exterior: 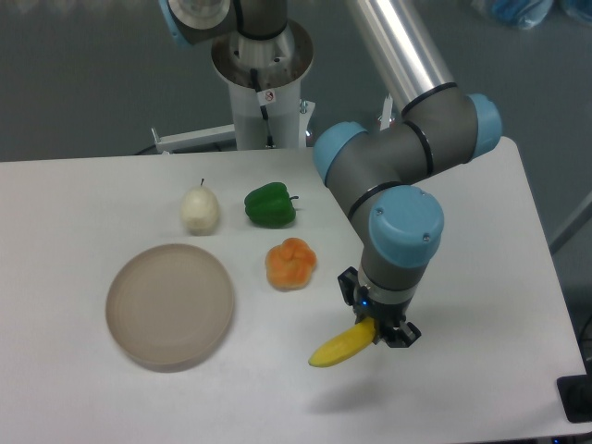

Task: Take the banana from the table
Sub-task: 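Lift the banana up off the table and pull it back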

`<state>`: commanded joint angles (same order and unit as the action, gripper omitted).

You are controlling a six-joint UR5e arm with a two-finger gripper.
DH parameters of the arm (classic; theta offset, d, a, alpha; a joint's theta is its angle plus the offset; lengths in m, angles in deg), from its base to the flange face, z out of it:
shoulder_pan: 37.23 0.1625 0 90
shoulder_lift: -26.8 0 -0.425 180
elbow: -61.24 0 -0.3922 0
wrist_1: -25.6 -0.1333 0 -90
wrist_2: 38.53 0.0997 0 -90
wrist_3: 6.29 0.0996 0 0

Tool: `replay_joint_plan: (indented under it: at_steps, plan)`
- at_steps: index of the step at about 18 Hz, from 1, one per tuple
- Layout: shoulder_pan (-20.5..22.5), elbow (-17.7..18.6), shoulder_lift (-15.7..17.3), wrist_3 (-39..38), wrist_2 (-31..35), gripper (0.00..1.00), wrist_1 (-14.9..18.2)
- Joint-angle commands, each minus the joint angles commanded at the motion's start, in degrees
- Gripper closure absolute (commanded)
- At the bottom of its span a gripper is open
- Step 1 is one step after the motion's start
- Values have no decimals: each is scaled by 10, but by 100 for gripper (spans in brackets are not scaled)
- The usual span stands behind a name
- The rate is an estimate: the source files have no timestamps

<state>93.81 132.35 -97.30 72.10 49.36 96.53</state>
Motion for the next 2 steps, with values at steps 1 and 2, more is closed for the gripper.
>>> replay_joint_plan:
  at_steps: [1,2]
  plan:
    - [6,0,-3,6,0,100,0]
    - [11,-1,-6,11,0,100,-1]
